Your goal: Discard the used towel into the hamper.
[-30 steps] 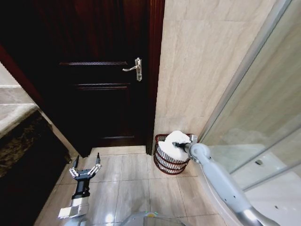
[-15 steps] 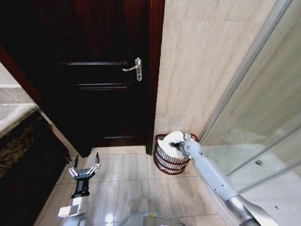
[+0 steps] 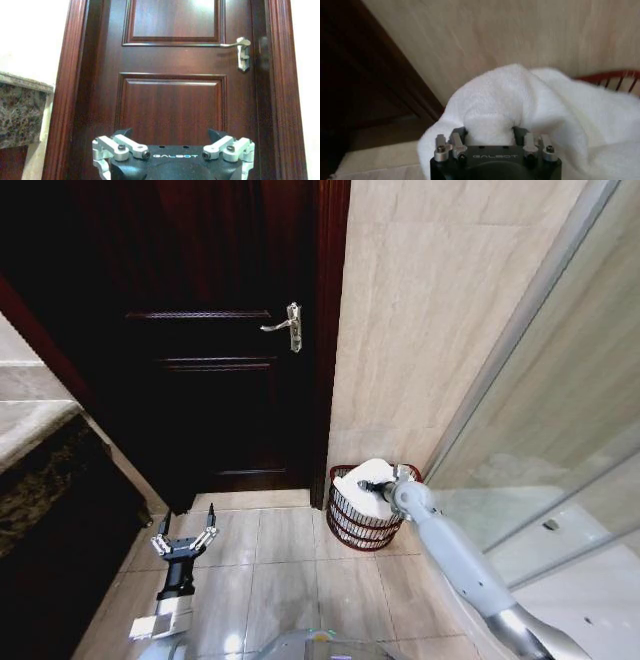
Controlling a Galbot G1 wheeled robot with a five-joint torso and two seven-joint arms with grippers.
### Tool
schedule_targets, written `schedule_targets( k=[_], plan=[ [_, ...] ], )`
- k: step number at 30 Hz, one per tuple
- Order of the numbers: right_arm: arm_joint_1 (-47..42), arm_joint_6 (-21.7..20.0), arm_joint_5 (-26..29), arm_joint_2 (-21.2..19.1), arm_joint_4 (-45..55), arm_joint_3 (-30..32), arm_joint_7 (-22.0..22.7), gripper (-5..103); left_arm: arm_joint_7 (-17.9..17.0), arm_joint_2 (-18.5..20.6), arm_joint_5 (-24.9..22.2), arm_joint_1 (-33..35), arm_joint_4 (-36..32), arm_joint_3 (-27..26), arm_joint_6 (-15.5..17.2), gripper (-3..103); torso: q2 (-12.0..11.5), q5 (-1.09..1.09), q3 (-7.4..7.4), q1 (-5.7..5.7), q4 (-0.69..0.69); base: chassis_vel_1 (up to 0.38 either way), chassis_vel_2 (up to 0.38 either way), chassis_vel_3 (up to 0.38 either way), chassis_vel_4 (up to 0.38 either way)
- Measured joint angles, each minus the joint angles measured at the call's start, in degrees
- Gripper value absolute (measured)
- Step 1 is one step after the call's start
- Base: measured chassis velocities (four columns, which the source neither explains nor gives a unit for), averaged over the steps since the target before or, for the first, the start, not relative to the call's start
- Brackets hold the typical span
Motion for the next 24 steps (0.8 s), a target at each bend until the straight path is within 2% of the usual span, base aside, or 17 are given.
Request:
schedule_targets(
  k=[1,3,4,5,7,8,9,10,18,24],
  plan=[
    [0.0,0.0,0.0,0.0,0.0,0.0,0.0,63,0.0,0.0,0.0,0.0,0.0,0.0,0.0,100,0.0,0.00,0.00,0.00,0.00,0.000,0.000,0.000,0.000],
    [-1.6,0.3,-0.2,-0.9,3.5,0.8,0.2,73,0.0,-0.1,0.2,0.0,-0.1,0.2,0.0,100,0.0,0.02,0.00,0.00,0.00,0.000,0.000,0.000,0.000],
    [-2.9,0.5,-0.3,-1.6,5.9,1.3,0.4,73,0.0,-0.1,0.4,-0.1,-0.1,0.3,0.0,100,0.0,0.01,0.00,0.00,0.00,0.000,0.000,0.000,0.000],
    [-3.9,0.6,-0.3,-2.2,8.0,1.6,0.6,85,0.0,-0.1,0.5,-0.1,-0.1,0.5,0.0,100,0.0,0.01,0.00,0.00,0.00,0.000,0.000,0.000,0.000],
    [-4.7,0.8,-0.3,-2.6,9.3,1.8,0.8,85,0.0,-0.2,0.6,-0.2,-0.1,0.6,0.0,100,0.0,0.01,0.00,0.00,0.00,0.000,0.000,0.000,0.000],
    [-5.3,0.9,-0.3,-2.9,10.5,2.0,0.9,89,0.0,-0.2,0.8,-0.2,-0.1,0.7,0.0,100,0.0,0.01,0.00,0.00,0.00,0.000,0.000,0.000,0.000],
    [-5.8,1.0,-0.3,-3.1,11.6,2.2,1.1,89,0.0,-0.3,0.9,-0.3,-0.1,0.8,0.0,100,0.0,0.01,0.00,0.00,0.00,0.000,0.000,0.000,0.000],
    [-7.4,1.3,-0.1,-3.7,14.7,2.5,1.9,98,0.0,-0.4,1.1,-0.4,-0.2,0.9,0.1,100,0.0,0.01,0.00,0.00,0.00,0.000,0.000,0.000,0.000],
    [-10.9,1.4,0.9,-3.9,17.9,2.1,2.9,100,0.0,-0.5,1.4,-0.8,-0.2,1.2,0.4,100,0.0,0.00,0.00,0.00,0.00,0.000,0.000,0.000,0.000],
    [-9.3,1.8,0.5,-0.3,11.8,-1.0,2.2,100,-0.1,-0.6,2.3,-1.5,-0.1,2.1,1.0,100,0.0,0.00,0.00,0.00,0.01,0.000,0.000,0.000,0.000]
  ],
)
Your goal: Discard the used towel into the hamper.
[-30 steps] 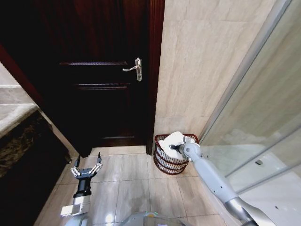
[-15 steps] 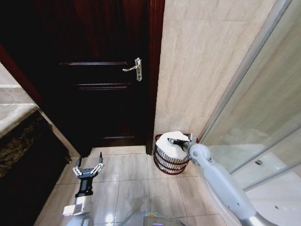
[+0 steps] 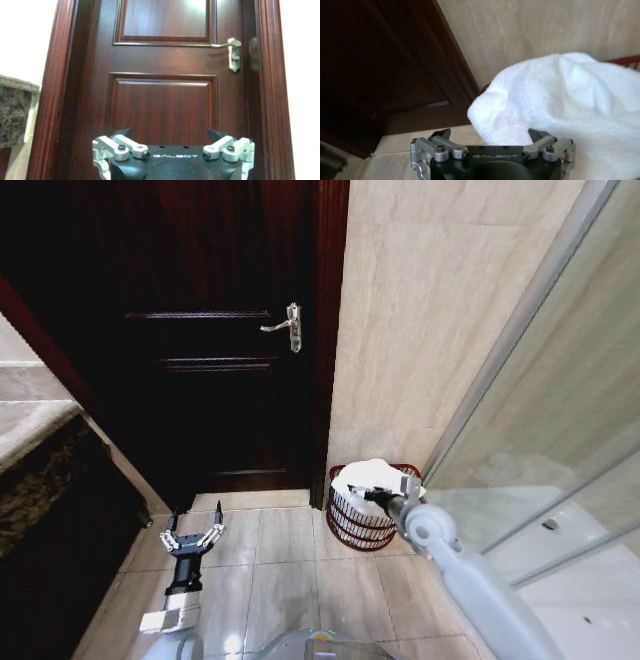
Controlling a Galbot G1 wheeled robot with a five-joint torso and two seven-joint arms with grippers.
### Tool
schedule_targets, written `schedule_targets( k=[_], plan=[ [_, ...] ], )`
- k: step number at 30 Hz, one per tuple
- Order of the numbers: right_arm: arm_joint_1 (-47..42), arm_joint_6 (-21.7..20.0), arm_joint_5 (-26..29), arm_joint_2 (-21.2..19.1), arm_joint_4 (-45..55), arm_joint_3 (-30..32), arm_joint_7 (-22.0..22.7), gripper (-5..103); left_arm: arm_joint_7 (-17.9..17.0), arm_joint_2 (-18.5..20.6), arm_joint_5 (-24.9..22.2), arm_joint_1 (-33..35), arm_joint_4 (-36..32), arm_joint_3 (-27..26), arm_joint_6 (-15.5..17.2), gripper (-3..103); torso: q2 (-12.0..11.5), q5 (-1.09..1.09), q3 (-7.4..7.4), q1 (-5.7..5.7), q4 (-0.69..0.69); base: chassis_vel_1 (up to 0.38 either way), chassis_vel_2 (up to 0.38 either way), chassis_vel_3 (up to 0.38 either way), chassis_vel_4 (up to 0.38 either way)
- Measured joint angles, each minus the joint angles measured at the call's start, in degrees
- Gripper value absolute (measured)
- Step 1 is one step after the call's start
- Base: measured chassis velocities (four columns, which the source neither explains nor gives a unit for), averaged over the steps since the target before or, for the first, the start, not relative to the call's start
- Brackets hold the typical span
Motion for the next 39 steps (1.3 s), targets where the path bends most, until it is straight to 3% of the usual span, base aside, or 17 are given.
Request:
schedule_targets(
  k=[3,5,6,8,10,15,17,23,25,31,39],
  plan=[
    [1.7,1.8,-1.9,0.8,-3.6,-1.1,-2.1,100,0.0,-0.1,0.3,-0.3,0.1,0.3,0.2,100,0.0,0.00,0.00,0.00,0.01,0.000,0.000,0.000,0.000],
    [3.2,6.6,-6.7,1.1,-7.9,-2.3,-7.4,100,0.0,-0.3,0.6,-0.6,0.1,0.4,0.3,100,0.0,0.00,0.00,0.00,0.01,0.000,0.000,0.000,0.000],
    [3.2,6.6,-6.7,1.1,-7.9,-2.3,-7.4,100,0.0,-0.3,0.6,-0.6,0.1,0.4,0.3,100,0.0,0.00,0.00,0.00,0.01,0.000,0.000,0.000,0.000],
    [3.3,10.4,-10.5,0.7,-9.4,-2.2,-12.0,100,0.0,-0.3,0.6,-0.5,-0.1,0.4,0.5,100,0.0,0.01,0.01,0.01,0.01,0.000,0.000,0.000,0.000],
    [3.1,10.5,-10.7,0.4,-8.7,-1.8,-12.2,100,0.0,-0.3,0.5,-0.5,-0.1,0.3,0.5,100,0.0,0.00,0.01,0.00,0.00,0.000,0.000,0.000,0.000],
    [2.3,9.3,-8.0,-1.3,-2.7,-0.9,-6.4,100,0.0,0.0,0.1,-0.5,0.1,0.1,0.6,100,0.0,0.00,0.00,0.00,-0.01,0.000,0.000,0.000,0.000],
    [2.0,7.8,-5.7,-2.1,1.1,-0.5,-2.6,100,0.0,0.0,0.0,-0.7,0.4,0.2,0.6,100,0.0,0.00,0.00,0.00,0.00,0.000,0.000,0.000,0.000],
    [2.6,3.2,-2.4,-3.5,2.5,0.2,3.5,100,0.2,0.1,0.1,-0.9,0.3,0.5,0.8,100,0.0,0.00,0.00,0.00,0.00,0.000,0.000,0.000,0.000],
    [2.6,2.9,-2.5,-3.6,2.5,0.2,3.6,100,0.2,0.1,0.1,-0.9,0.3,0.5,0.8,100,0.0,0.00,0.00,0.00,0.00,0.000,0.000,0.000,0.000],
    [2.3,-3.9,-3.9,-8.6,0.7,0.4,4.6,100,0.3,0.5,-0.1,-0.8,0.2,0.5,0.8,100,0.0,0.00,0.00,0.00,-0.01,0.000,0.000,0.000,0.000],
    [5.7,-4.6,-6.8,-9.8,-5.1,-3.8,2.3,100,0.6,0.5,-0.1,-1.0,0.3,0.7,0.9,100,0.0,0.01,0.01,0.00,0.00,0.000,0.000,0.000,0.000]
  ],
)
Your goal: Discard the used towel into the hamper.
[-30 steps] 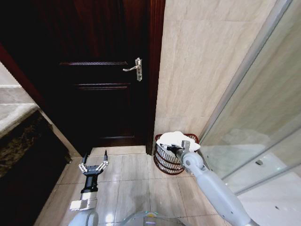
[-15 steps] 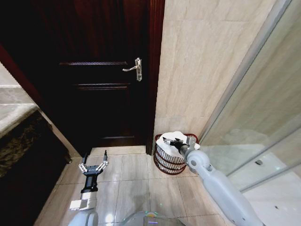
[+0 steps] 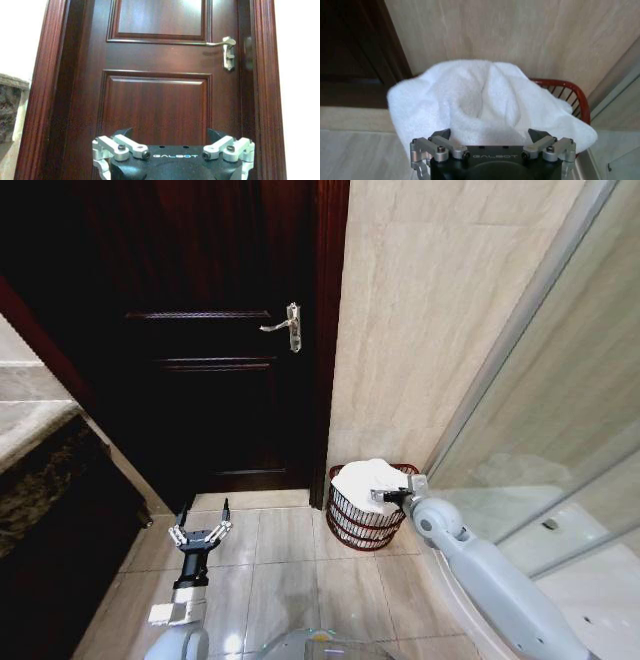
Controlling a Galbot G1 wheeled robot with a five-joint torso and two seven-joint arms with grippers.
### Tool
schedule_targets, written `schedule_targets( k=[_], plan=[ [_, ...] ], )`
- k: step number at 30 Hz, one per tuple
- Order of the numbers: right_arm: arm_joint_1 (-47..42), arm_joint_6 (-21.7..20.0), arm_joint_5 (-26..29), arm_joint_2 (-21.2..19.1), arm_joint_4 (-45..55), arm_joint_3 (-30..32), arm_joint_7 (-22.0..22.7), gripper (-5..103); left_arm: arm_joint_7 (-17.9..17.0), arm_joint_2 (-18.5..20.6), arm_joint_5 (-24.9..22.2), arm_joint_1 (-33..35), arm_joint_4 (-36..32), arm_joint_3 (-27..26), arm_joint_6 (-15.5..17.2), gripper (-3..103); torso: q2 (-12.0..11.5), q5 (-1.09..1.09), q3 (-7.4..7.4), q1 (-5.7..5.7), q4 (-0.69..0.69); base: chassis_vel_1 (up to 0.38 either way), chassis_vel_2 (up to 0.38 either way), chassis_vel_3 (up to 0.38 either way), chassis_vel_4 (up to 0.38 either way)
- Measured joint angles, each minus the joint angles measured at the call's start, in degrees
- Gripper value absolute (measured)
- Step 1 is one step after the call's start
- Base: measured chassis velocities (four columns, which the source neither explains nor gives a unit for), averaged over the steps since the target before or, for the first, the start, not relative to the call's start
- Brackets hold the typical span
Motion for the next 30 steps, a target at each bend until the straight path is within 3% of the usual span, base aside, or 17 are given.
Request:
schedule_targets(
  k=[8,11,17,30],
  plan=[
    [7.0,0.0,0.3,-0.5,-6.0,-7.8,-1.4,100,0.0,-0.2,0.1,-0.4,0.2,0.0,0.1,100,0.0,-0.01,0.00,0.00,0.01,0.000,0.000,0.000,0.000],
    [10.9,0.1,3.9,-2.1,-8.6,-12.5,-1.9,100,0.1,-0.3,0.2,-0.4,0.0,0.0,0.2,100,0.0,-0.02,0.00,0.00,0.00,0.000,0.000,0.000,0.000],
    [14.0,0.1,8.4,-2.8,-9.7,-16.1,-1.1,100,0.0,-0.5,-0.3,-0.1,-0.1,-0.3,-0.1,100,0.0,-0.02,0.00,0.00,0.00,0.000,0.000,0.000,0.000],
    [18.6,0.2,15.5,0.3,-14.9,-22.7,1.1,100,0.0,-0.6,-1.7,1.3,0.0,-1.0,-1.7,100,0.0,-0.01,0.00,0.00,0.00,0.000,0.000,0.000,0.000]
  ],
)
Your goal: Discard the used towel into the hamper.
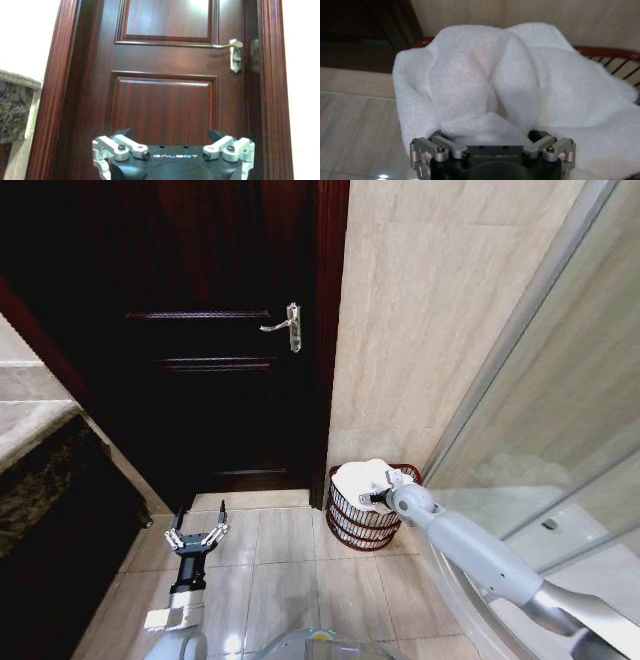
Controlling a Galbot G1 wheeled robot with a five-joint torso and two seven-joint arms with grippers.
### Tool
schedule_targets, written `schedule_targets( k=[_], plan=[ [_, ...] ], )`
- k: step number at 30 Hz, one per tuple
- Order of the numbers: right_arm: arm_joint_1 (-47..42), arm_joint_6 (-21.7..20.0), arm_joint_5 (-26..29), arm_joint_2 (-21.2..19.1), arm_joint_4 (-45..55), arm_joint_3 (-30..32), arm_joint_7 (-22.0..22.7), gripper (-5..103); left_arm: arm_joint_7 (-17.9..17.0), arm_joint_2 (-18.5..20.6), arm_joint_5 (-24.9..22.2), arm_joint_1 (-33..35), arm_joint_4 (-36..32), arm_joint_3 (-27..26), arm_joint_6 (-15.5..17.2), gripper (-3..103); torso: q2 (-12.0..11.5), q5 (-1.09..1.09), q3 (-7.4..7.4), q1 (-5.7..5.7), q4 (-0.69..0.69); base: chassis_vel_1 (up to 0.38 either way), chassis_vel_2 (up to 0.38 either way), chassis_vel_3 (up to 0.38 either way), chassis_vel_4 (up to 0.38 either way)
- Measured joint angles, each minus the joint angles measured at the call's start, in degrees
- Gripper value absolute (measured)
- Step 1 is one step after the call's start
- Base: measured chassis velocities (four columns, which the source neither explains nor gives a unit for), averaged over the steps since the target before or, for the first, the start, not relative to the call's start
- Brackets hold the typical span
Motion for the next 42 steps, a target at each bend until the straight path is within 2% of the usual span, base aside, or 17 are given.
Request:
schedule_targets(
  k=[8,18,25,29,32,37,42],
  plan=[
    [1.2,0.0,2.6,2.7,-3.4,-1.0,0.6,100,0.1,0.1,-0.1,-0.4,0.2,0.0,-0.1,100,0.0,0.00,0.00,0.00,0.01,0.000,0.000,0.000,0.000],
    [1.0,0.0,1.5,5.8,-7.3,-0.5,-0.4,100,0.2,0.8,-0.4,-1.2,0.8,0.1,0.1,100,0.0,0.00,0.00,0.00,0.00,0.000,0.000,0.000,0.000],
    [0.8,0.0,-0.4,6.3,-7.0,-0.1,-0.3,100,0.2,1.5,-0.8,-1.8,0.8,0.1,0.6,100,0.0,0.01,0.01,0.00,0.00,0.000,0.000,0.000,0.000],
    [1.0,0.0,-0.1,4.4,-2.9,0.7,1.1,100,0.3,1.6,-1.0,-1.9,0.7,0.1,0.7,100,0.0,0.00,0.01,0.00,0.01,0.000,0.000,0.000,0.000],
    [0.3,0.0,0.4,0.9,3.4,1.7,3.1,100,0.5,1.4,-1.3,-1.9,0.6,0.3,0.7,100,0.0,0.00,0.01,0.00,0.00,0.000,0.000,0.000,0.000],
    [-0.7,0.0,0.6,-1.9,8.5,4.3,5.0,100,0.8,1.3,-1.3,-2.0,0.6,0.6,0.7,100,0.0,0.00,0.00,0.00,0.01,0.000,0.000,0.000,0.000],
    [-1.4,0.0,0.4,-4.4,10.2,6.3,5.2,100,1.0,1.3,-1.1,-2.1,0.6,0.7,0.7,100,0.0,0.00,0.00,0.00,0.01,0.000,0.000,0.000,0.000]
  ],
)
